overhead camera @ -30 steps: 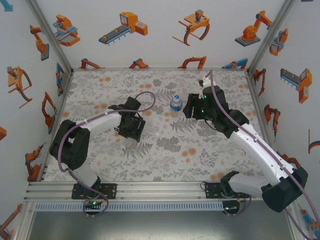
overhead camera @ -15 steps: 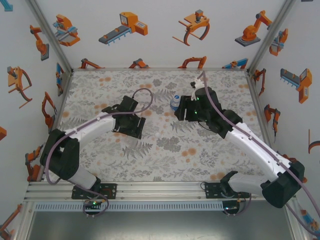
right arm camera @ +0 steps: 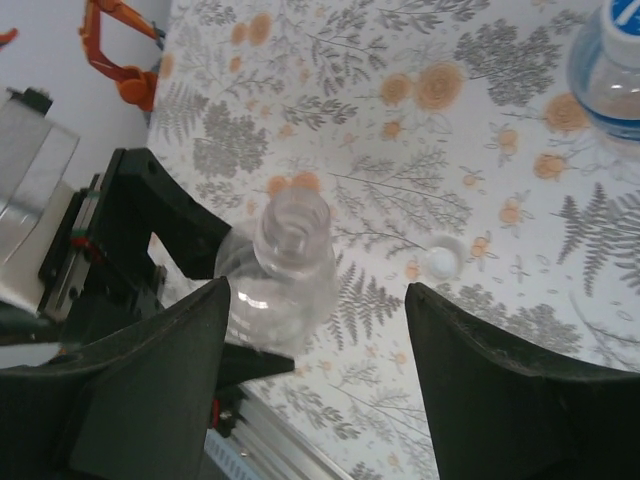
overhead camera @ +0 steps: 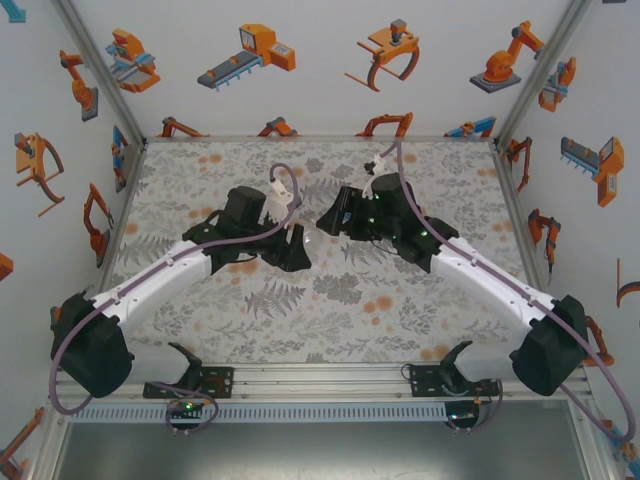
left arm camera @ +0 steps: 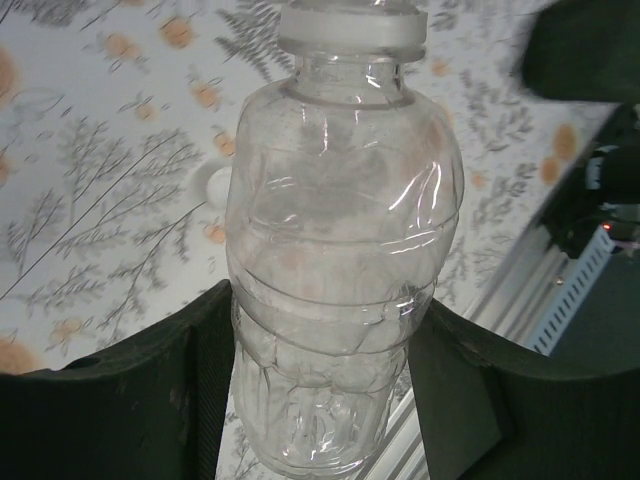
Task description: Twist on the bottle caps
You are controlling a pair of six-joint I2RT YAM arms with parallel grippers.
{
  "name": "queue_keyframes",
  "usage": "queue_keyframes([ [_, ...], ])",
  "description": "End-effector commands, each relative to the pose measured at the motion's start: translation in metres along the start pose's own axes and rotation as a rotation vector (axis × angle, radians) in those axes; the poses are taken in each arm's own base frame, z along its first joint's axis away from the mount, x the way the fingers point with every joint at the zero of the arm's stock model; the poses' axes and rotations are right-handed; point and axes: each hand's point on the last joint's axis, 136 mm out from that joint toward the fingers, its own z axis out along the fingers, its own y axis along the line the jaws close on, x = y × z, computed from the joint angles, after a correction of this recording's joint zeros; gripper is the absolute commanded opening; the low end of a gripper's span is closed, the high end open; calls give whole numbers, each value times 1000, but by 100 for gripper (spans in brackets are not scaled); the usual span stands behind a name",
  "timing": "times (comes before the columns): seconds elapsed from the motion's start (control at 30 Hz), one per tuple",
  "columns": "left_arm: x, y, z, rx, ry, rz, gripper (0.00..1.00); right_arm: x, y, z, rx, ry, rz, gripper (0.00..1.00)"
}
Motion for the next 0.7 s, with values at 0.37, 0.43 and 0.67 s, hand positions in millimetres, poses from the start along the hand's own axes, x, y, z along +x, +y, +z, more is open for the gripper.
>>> queue_keyframes([
  [0.37, -44, -23, -9, 32, -128, 45, 30, 27, 17, 33, -135, 129, 210, 83],
  [0.43, -48, -22, -10, 20, -137, 44, 30, 30, 16, 35, -132, 138, 224, 82],
  [0.67, -56, -10, -9, -51, -148, 19, 33, 35, 16, 40, -134, 159, 236, 71],
])
